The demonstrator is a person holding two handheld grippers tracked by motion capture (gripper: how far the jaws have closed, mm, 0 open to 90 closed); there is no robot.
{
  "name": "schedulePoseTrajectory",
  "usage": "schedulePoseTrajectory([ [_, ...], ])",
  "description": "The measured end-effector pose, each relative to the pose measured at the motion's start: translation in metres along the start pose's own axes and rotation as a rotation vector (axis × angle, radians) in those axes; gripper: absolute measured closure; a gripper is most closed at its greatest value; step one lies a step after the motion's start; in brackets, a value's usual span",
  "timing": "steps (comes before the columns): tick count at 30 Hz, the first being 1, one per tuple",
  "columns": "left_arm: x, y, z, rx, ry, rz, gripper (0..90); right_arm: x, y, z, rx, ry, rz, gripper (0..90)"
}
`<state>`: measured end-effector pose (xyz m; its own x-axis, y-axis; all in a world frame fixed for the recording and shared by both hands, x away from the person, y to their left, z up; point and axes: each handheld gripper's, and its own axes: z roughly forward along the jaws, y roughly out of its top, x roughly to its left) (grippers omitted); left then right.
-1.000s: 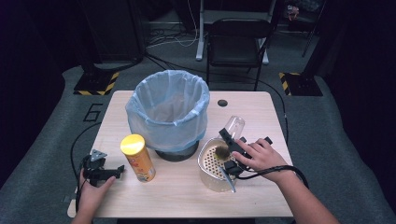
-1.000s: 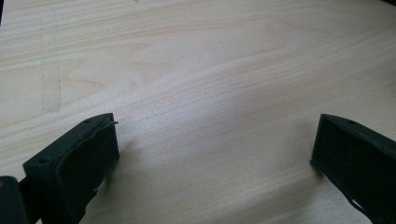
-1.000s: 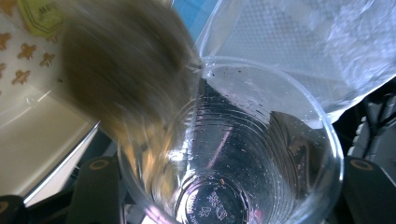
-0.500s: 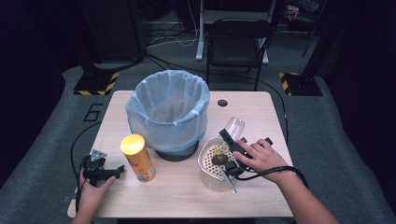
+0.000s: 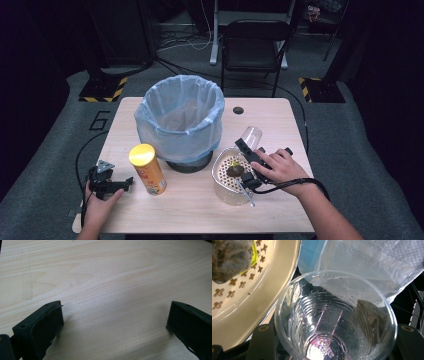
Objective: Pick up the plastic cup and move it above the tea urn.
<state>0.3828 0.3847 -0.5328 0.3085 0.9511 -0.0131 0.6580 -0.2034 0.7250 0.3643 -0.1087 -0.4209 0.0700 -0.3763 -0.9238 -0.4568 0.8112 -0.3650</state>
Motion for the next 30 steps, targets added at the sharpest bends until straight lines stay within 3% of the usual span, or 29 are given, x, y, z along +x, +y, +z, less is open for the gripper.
schedulePoseTrajectory([
  [3,0.000,0.000,0.000,0.000,0.002,0.000,0.4,-0.002,0.000,0.000,-0.018,0.017,0.032,34.8],
  [5,0.000,0.000,0.000,0.001,0.003,0.005,0.4,-0.003,-0.001,0.001,-0.028,0.029,0.027,34.7],
  [6,0.000,0.000,0.000,0.001,0.003,0.004,0.4,-0.005,-0.002,0.001,-0.040,0.043,0.063,34.6],
  [12,0.000,0.000,0.000,-0.001,-0.001,-0.003,0.3,-0.009,-0.004,0.000,-0.048,0.061,0.107,34.6],
  [17,0.000,0.000,0.000,0.000,0.002,0.001,0.4,-0.018,-0.009,0.001,-0.079,0.114,0.239,34.5],
  [22,0.000,0.000,0.000,-0.001,0.000,-0.002,0.3,-0.025,-0.016,0.002,-0.106,0.137,0.314,34.5],
  [26,0.000,0.000,0.000,0.000,0.000,0.000,0.3,-0.027,-0.022,0.003,-0.126,0.146,0.430,34.5],
  [30,0.000,0.000,0.000,0.000,0.000,0.001,0.4,-0.026,-0.029,0.005,-0.147,0.153,0.577,34.3],
])
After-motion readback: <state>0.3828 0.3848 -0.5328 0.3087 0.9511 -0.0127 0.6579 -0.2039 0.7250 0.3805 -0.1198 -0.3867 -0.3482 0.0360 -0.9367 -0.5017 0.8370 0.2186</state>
